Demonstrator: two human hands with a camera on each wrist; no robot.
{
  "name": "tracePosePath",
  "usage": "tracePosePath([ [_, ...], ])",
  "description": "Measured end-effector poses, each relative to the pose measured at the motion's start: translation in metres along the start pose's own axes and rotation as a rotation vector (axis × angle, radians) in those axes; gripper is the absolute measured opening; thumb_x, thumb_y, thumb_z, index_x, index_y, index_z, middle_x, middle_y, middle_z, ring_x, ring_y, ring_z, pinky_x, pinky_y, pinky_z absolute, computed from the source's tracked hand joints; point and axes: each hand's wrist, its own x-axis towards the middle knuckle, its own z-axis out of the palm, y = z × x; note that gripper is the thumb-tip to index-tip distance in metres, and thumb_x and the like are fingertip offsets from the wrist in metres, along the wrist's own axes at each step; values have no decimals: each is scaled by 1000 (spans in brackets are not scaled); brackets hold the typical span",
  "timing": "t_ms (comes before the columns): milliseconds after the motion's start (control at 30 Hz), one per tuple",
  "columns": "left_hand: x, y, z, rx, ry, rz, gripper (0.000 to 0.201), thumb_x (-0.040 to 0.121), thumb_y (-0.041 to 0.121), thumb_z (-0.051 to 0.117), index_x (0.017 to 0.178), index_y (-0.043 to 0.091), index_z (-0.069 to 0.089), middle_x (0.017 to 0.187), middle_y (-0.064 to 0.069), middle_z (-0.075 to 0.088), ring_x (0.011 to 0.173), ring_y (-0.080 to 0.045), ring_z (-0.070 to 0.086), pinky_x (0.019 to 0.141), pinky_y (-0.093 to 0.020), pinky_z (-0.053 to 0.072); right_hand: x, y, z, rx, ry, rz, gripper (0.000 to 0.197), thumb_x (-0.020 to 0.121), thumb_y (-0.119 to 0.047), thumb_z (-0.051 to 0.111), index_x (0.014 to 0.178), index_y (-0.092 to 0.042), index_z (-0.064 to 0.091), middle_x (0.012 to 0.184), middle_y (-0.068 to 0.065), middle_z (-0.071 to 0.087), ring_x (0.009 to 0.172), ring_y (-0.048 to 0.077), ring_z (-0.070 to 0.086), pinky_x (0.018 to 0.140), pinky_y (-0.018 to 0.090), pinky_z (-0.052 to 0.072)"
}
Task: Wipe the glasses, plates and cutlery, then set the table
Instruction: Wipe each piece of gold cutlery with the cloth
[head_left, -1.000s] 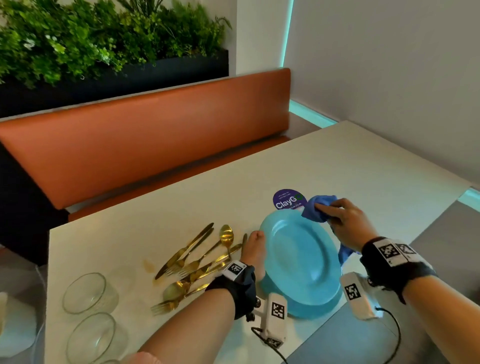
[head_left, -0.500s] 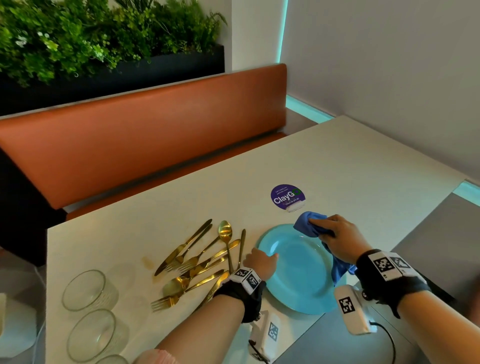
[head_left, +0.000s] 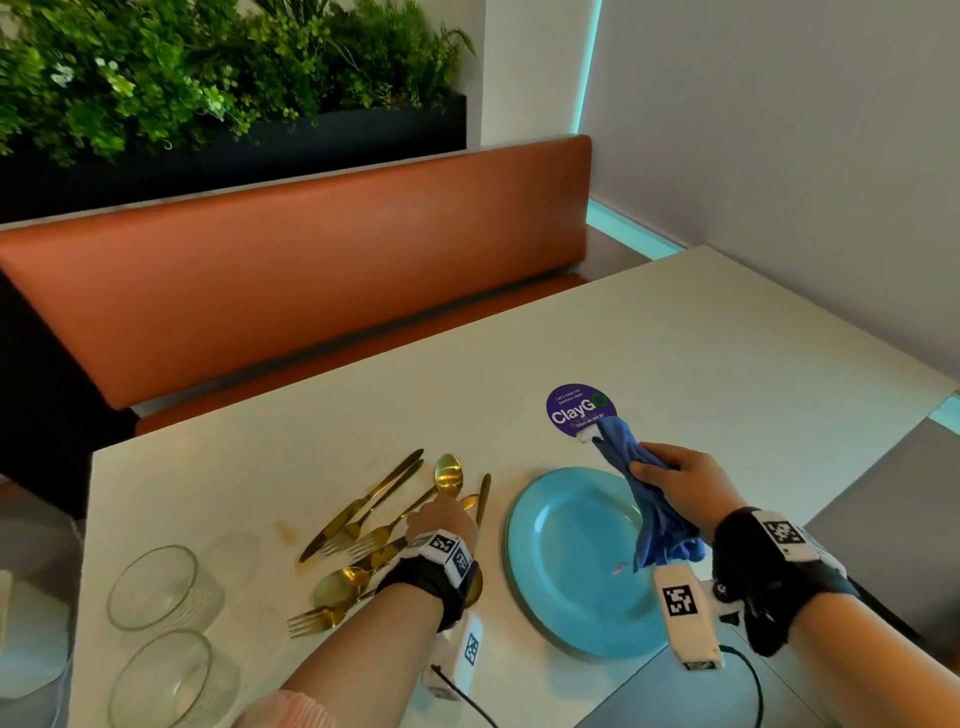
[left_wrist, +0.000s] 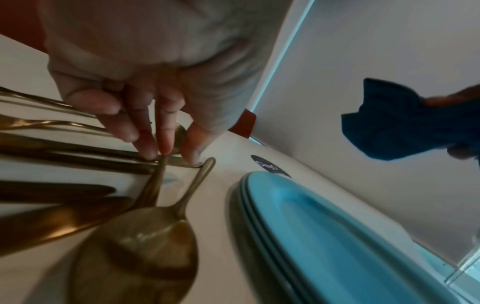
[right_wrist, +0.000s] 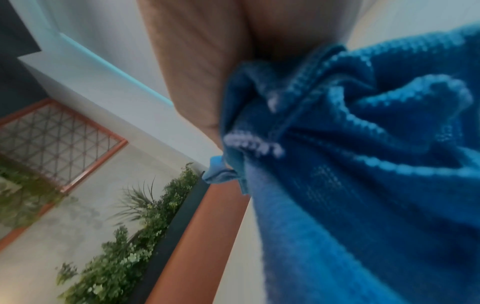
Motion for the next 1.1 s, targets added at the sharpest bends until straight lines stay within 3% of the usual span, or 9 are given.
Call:
tracePosePath([
  [233,6,-11,4,88,-43,46,42,103,18,30,143,4,29,150,-14,32,139,-26,31,114,-35,24,30,1,12,158,-43,122,15,90,-11,57,96,-7,70,87,12,67,79,29,60,78,37,49],
  [400,14,-13,1,-71,-110,-53,45,103,16,29,144,-1,23,151,-15,28,141,-26,28,114,-32,22,50,-2,25,306,-109,203,13,92,-10,55,95,-2,65,80,10,65,70,28,57,63,32,48],
  [500,10,-11,-6,-203,-102,-65,42,100,17,38,140,3,35,147,-15,37,136,-27,37,114,-35,30,59,-6,36,384,-158,268,15,93,-9,51,89,-1,62,76,13,61,64,26,53,56,31,41],
  [600,18,-10,-16,-151,-122,-59,35,96,19,45,125,2,55,128,-13,58,119,-25,56,99,-30,46,69,-8,48,389,-207,285,15,93,-9,52,93,1,62,76,13,61,64,26,53,57,31,41],
  [767,24,-7,-36,-392,-92,-33,34,99,17,38,124,1,56,125,-13,59,116,-27,57,85,-22,46,79,-23,72,435,-272,322,19,93,-12,52,81,-2,61,74,14,60,64,27,53,60,33,43],
  [833,28,-2,-50,-479,-129,-21,34,99,13,38,126,0,53,123,-16,58,115,-29,56,89,-29,45,84,-34,83,452,-292,332,22,94,-16,51,79,-4,60,70,13,62,64,26,55,59,32,44],
  [933,31,7,-63,-872,-145,-3,25,95,16,48,105,1,66,87,-4,65,81,-14,62,76,-24,48,88,-54,102,493,-355,336,24,96,-22,47,91,-4,61,80,14,64,73,26,59,66,36,49],
  [967,32,8,-64,-820,-106,47,22,93,16,51,98,4,69,75,2,62,69,-7,59,70,-20,48,88,-61,109,531,-367,326,24,97,-23,45,98,-3,60,84,15,63,75,27,59,69,38,49],
  [1100,28,13,-75,-793,-113,122,27,89,11,55,109,-5,65,83,-4,69,57,-1,57,64,-16,48,81,-85,137,684,-418,258,36,101,-24,36,127,-4,49,114,20,59,102,42,57,89,51,46],
])
